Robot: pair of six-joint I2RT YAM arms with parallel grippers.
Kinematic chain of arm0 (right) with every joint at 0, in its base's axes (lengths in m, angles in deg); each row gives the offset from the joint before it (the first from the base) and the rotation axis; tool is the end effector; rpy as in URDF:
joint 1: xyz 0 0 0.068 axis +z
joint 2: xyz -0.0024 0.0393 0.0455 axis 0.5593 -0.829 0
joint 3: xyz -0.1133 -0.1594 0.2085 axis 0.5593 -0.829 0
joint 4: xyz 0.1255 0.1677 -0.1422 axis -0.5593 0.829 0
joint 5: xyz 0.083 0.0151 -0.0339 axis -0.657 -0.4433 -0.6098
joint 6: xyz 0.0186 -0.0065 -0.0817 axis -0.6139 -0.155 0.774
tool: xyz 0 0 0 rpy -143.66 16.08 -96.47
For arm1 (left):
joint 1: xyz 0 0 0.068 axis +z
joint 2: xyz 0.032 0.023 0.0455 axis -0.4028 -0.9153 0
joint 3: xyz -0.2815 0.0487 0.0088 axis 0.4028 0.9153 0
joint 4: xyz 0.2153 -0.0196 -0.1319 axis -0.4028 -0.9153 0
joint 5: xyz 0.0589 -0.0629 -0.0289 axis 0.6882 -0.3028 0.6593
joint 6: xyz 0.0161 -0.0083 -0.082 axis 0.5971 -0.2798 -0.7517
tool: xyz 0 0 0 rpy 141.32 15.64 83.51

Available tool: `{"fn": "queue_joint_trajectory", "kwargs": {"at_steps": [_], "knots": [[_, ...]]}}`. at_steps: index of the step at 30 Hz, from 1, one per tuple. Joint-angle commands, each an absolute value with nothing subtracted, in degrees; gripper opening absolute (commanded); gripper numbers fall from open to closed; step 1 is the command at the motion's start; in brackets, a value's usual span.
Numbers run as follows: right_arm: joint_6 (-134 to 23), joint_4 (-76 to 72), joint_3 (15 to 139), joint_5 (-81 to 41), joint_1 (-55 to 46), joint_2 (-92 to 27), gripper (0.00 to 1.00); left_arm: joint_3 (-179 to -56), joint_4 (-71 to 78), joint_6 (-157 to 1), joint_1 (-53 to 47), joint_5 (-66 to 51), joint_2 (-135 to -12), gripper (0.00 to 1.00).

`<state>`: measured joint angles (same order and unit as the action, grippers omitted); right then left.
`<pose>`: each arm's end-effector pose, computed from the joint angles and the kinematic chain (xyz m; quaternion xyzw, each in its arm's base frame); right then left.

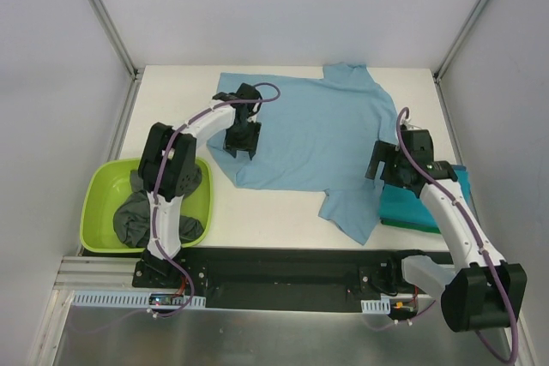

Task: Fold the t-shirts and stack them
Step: Flatten out the tshirt, then grap the side of the flattened tshirt closest away from the robot with both arms

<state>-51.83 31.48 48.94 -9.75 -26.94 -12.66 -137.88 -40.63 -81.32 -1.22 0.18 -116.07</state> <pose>0.2288 0.0250 0.2505 -0.0216 0.9319 0.0113 0.3618 0.4034 -0.1888 0.1760 0.0913 0.9766 -0.0713 0.1810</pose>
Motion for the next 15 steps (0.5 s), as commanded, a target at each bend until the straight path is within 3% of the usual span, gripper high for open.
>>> {"fn": "queue_joint_trajectory", "kwargs": {"at_steps": [1, 3, 11, 15], "knots": [[-50.6, 31.6, 47.3, -9.2, -26.7, -9.7, 0.96, -135.8, -42.5, -82.4, -2.3, 1.0, -114.1, 0.52], [-50.0, 31.6, 46.4, -9.7, -26.6, -9.4, 0.96, -135.8, -42.5, -82.4, -2.7, 1.0, -114.5, 0.46], [-47.0, 31.8, 46.4, -14.5, -26.6, -8.2, 0.96, -135.6, -43.4, -82.1, -2.9, 5.5, -116.8, 0.41], [-47.0, 31.4, 45.6, -14.2, -26.7, -7.3, 0.96, -135.3, -43.4, -82.1, -3.0, 4.8, -116.8, 0.33]]}}
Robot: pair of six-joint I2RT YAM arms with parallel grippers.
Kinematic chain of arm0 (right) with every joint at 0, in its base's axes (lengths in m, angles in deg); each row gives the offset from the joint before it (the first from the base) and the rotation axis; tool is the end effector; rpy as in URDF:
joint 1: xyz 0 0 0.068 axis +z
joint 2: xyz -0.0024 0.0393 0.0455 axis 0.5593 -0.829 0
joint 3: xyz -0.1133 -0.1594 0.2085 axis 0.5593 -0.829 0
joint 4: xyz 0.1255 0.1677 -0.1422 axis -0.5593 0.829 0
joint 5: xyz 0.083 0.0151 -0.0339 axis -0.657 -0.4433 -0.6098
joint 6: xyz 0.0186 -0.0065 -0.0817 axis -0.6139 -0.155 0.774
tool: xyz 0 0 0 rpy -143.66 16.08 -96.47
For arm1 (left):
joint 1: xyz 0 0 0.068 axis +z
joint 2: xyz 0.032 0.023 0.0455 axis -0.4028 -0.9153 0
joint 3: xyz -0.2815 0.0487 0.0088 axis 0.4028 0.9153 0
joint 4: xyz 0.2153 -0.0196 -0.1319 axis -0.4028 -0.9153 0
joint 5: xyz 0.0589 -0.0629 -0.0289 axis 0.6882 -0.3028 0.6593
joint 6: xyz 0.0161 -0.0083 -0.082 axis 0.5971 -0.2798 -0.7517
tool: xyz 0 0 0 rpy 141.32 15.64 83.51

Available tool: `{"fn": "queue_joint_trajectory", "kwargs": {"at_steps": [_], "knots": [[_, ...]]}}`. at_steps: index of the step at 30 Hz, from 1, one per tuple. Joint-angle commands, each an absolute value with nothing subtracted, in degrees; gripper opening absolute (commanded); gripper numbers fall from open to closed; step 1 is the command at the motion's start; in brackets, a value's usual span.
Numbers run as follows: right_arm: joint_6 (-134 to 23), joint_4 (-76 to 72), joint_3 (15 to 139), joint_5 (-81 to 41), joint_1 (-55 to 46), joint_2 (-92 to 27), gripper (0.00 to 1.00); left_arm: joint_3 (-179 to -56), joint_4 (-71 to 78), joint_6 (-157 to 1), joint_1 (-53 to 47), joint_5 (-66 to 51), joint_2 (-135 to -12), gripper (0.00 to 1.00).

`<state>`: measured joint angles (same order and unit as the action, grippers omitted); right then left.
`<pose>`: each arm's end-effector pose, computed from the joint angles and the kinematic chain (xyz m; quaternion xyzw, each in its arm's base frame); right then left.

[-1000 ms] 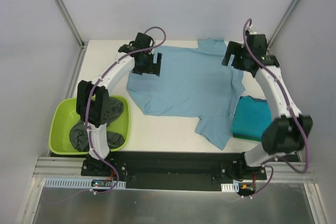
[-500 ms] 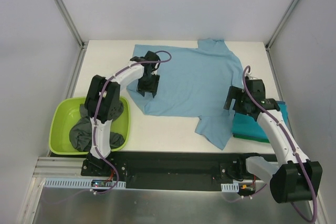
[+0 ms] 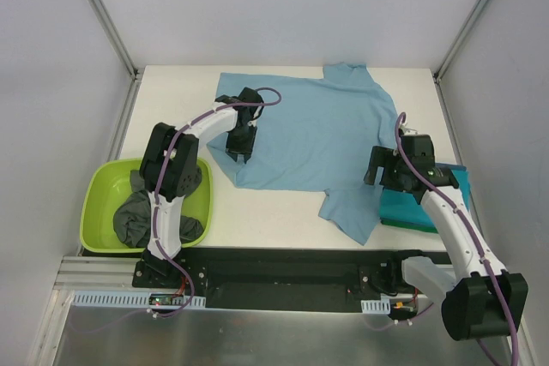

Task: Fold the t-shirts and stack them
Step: Grap the side of the flattened tshirt closest away from the robot with both arms

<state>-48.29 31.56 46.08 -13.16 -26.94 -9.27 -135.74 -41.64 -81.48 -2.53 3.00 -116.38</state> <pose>0.2151 0.0277 0.2452 -0.0611 0.9290 0.0281 0.3640 0.3923 -0.1906 0.1620 0.0974 0.9814 -0.0405 0.1607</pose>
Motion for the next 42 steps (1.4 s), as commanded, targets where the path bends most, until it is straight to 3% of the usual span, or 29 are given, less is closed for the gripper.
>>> {"fn": "queue_joint_trajectory", "kwargs": {"at_steps": [1, 18, 28, 38, 42], "knots": [[-46.8, 31.4, 45.5, -14.2, -26.7, -7.2, 0.96, -135.3, -43.3, -82.1, -2.9, 4.4, -116.8, 0.32], [-46.5, 31.6, 44.9, -12.9, -26.7, -8.2, 0.96, -134.5, -42.9, -81.4, -3.8, 2.9, -118.0, 0.32], [-46.6, 31.4, 44.8, -12.8, -26.7, -8.4, 0.96, -134.4, -42.8, -83.7, -3.8, 5.9, -115.9, 0.0], [-47.2, 34.2, 44.9, -10.9, -24.4, -6.9, 0.97, -128.0, -39.9, -91.8, -3.8, 12.9, -105.6, 0.0], [-48.3, 36.6, 45.2, -8.5, -17.3, -5.7, 0.97, -125.1, -38.4, -94.7, -3.4, 15.0, -101.7, 0.0]]}}
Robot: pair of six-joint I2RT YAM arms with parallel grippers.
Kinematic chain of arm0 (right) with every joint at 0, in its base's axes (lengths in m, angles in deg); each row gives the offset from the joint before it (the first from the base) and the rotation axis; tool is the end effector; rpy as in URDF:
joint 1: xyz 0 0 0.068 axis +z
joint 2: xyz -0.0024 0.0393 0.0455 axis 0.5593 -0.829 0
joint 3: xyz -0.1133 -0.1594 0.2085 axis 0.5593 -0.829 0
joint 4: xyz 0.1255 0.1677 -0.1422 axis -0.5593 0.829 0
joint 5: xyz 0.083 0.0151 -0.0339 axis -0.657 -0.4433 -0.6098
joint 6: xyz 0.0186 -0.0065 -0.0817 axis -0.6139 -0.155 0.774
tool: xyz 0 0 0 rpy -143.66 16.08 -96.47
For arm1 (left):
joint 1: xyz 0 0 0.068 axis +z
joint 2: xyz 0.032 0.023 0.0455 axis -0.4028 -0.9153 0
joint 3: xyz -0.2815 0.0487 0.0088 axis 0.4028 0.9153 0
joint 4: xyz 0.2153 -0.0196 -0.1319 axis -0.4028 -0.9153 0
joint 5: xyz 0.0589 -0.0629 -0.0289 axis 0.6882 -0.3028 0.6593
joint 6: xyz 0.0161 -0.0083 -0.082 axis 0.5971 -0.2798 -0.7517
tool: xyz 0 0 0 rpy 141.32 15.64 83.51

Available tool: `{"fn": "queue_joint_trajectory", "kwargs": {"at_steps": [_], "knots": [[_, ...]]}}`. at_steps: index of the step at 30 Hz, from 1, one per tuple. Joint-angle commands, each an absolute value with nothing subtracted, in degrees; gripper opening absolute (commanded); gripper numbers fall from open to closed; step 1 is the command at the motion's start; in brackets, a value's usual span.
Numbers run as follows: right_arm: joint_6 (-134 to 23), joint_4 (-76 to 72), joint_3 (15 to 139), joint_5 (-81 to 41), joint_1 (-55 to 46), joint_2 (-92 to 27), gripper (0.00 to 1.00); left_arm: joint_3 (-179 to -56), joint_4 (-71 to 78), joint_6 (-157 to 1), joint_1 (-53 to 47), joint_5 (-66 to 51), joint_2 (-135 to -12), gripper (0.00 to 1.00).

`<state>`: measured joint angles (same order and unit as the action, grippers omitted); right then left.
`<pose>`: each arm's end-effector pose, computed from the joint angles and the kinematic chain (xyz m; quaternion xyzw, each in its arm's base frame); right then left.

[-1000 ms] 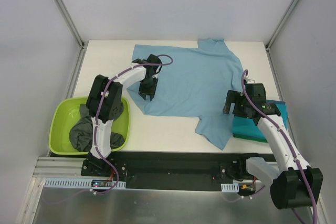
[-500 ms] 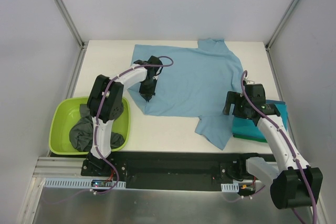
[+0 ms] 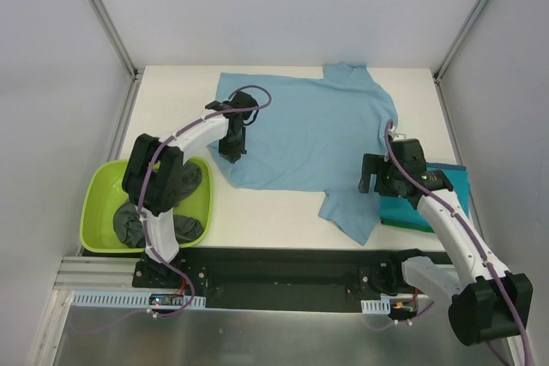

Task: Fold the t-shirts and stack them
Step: Grap the side of the flattened tshirt closest away from the robot with both arms

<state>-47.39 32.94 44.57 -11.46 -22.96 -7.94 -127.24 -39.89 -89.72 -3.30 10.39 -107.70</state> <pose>0.2048 0.0389 0.2383 -0.0958 0.9309 0.0229 0.3517 0.3639 -0.1721 0.1823 0.0210 0.9799 -0.0024 0.1982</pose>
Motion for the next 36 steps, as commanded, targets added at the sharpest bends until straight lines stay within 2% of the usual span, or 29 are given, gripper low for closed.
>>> {"fn": "queue_joint_trajectory", "kwargs": {"at_steps": [1, 7, 12, 17, 25, 36], "knots": [[-49.8, 37.7, 45.6, -7.2, -15.0, -5.9, 0.97, -124.4, -38.1, -95.7, -3.1, 15.3, -101.2, 0.0], [-57.1, 46.0, 45.0, -6.4, -0.7, -8.4, 0.99, -121.1, -37.7, -99.8, -0.9, 15.8, -98.9, 0.0], [-61.5, 48.3, 42.3, -7.1, 8.6, -10.6, 0.93, -120.2, -36.8, -100.8, -0.4, 16.3, -97.1, 0.0], [-63.0, 44.7, 39.8, -4.5, 8.9, -13.5, 0.77, -119.4, -36.5, -102.1, -0.4, 16.9, -96.6, 0.0], [-63.0, 39.4, 38.1, -5.9, 8.5, -21.6, 0.61, -117.9, -36.7, -103.9, -0.1, 18.6, -94.4, 0.0], [-60.2, 38.2, 37.6, -8.8, 2.0, -26.0, 0.5, -117.5, -36.6, -105.0, 0.1, 18.6, -94.1, 0.0]]}}
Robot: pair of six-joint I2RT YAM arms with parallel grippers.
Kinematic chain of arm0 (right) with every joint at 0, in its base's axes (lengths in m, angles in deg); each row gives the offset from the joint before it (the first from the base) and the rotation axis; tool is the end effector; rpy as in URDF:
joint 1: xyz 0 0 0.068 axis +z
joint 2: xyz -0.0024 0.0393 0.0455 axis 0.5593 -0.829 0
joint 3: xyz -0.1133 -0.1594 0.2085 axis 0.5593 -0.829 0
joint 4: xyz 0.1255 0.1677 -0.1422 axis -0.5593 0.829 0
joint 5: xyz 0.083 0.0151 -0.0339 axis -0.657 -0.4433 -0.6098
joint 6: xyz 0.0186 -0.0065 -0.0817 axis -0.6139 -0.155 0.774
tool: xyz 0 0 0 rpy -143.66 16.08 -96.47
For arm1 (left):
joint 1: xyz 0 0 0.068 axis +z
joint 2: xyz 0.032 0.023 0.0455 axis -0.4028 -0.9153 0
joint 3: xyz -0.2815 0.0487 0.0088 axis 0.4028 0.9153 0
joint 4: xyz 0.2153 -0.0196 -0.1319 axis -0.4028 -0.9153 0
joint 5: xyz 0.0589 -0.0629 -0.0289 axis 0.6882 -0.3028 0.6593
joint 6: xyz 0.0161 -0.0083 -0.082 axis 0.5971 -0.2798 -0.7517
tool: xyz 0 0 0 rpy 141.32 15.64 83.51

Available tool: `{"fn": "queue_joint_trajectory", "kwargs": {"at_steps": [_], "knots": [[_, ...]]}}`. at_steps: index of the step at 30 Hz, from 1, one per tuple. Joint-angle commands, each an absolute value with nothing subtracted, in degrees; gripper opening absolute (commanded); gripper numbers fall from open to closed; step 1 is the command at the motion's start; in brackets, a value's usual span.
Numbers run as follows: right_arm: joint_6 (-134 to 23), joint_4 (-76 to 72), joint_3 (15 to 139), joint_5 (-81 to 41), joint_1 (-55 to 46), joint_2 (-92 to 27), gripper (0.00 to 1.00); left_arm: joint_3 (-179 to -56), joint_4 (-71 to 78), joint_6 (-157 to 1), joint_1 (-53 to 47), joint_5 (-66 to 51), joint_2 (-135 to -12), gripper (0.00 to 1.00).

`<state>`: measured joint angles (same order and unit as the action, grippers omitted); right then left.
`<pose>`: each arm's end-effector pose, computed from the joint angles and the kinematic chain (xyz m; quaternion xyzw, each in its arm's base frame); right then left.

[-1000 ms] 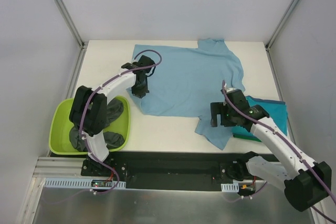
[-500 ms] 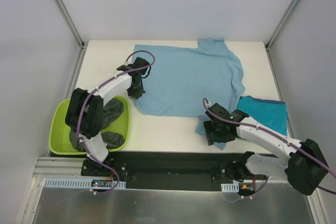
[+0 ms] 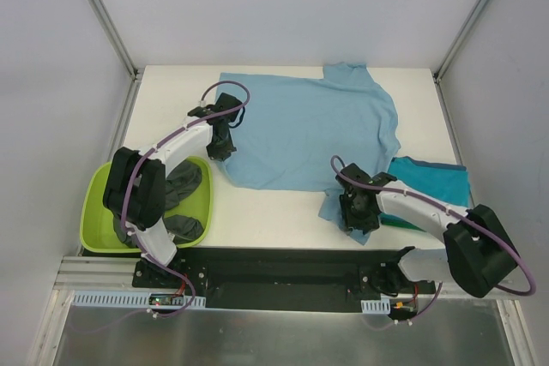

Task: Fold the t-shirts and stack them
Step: Grap the side of the flattened tshirt closest away from the robot with both arms

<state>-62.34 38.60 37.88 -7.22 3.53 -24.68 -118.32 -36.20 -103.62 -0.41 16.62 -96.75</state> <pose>0.1601 0.1148 0.1421 -0.1988 0.9732 0.0054 0.1150 0.3416 -0.1313 0.2111 -0.1369 0.9548 -0.0008 0.2640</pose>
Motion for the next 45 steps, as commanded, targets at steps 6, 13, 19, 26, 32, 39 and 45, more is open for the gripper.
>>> {"fn": "queue_joint_trajectory", "kwargs": {"at_steps": [6, 13, 19, 26, 32, 39, 45], "knots": [[-56.3, 35.2, 37.4, -13.9, -0.3, -30.7, 0.45, -117.4, -36.6, -105.3, 0.4, 18.6, -93.7, 0.0], [-55.7, 35.5, 37.7, -10.4, -0.2, -26.3, 0.1, -116.7, -36.6, -106.3, 0.8, 18.6, -92.1, 0.0], [-55.1, 39.7, 43.2, -2.3, -0.3, -18.5, 0.01, -116.5, -36.7, -107.9, 2.7, 19.5, -89.9, 0.0], [-51.8, 45.0, 52.8, 4.1, -2.4, -14.7, 0.01, -117.0, -37.0, -109.8, 6.0, 19.4, -87.0, 0.0], [-47.3, 44.9, 60.6, 6.3, -6.4, -16.9, 0.0, -120.3, -36.9, -109.6, 7.8, 17.8, -88.7, 0.0], [-43.9, 42.4, 69.7, 9.0, -11.2, -22.4, 0.01, -122.7, -37.0, -110.7, 9.2, 17.6, -91.4, 0.0], [-38.5, 38.8, 75.5, 5.5, -14.2, -29.9, 0.01, -126.1, -37.0, -110.3, 10.6, 17.2, -95.0, 0.0]]}}
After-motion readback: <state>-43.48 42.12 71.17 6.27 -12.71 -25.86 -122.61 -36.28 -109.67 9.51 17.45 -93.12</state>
